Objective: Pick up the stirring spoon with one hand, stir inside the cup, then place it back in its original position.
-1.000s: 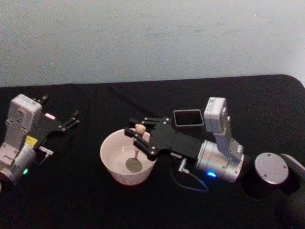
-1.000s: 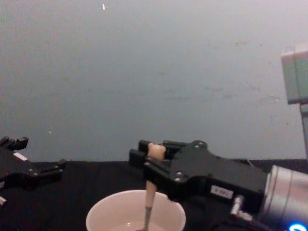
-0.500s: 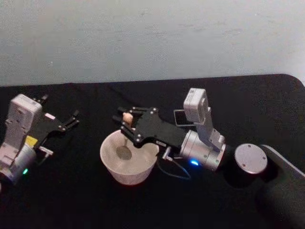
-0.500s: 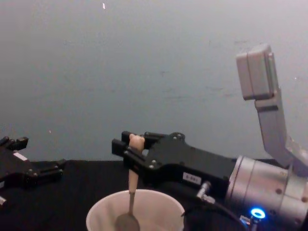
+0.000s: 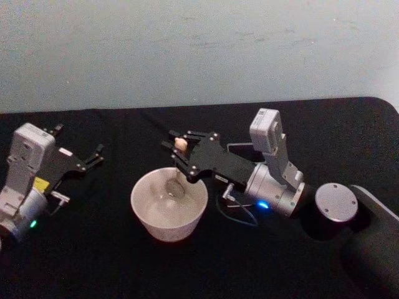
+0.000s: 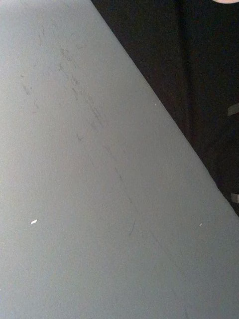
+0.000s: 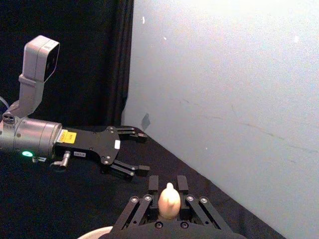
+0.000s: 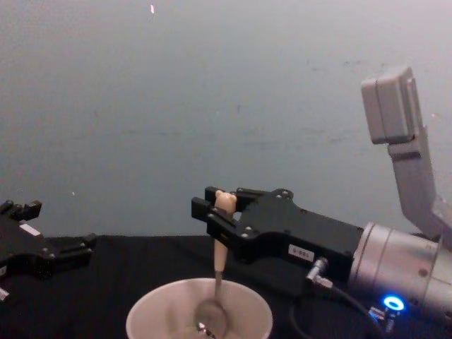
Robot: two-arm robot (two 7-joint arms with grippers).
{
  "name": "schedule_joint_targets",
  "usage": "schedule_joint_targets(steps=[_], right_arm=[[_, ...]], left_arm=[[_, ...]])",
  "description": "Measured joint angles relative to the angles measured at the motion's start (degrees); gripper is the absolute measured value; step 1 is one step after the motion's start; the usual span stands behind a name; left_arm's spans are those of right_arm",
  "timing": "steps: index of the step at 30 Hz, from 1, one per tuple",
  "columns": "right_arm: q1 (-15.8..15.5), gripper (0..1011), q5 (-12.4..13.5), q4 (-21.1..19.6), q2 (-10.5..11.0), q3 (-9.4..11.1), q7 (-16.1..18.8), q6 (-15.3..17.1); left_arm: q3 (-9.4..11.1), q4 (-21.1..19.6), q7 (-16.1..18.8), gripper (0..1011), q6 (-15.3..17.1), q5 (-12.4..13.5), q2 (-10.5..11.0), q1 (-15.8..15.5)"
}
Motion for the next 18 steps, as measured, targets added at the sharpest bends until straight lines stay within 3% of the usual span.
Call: schedule_joint_targets(steps=[6,18], right_arm=[[-0.9,212,0.1,-1.7,1.0,0.6,0.0,0.5],[-6.1,212,1.1,-9.7,5.6,0.9,1.4,2.3]], left_arm=[[0.0,0.0,0.0,1001,0.0,0.0,0.0,0.0],[0.0,0.0,0.0,1001,0.0,0.0,0.0,0.0]])
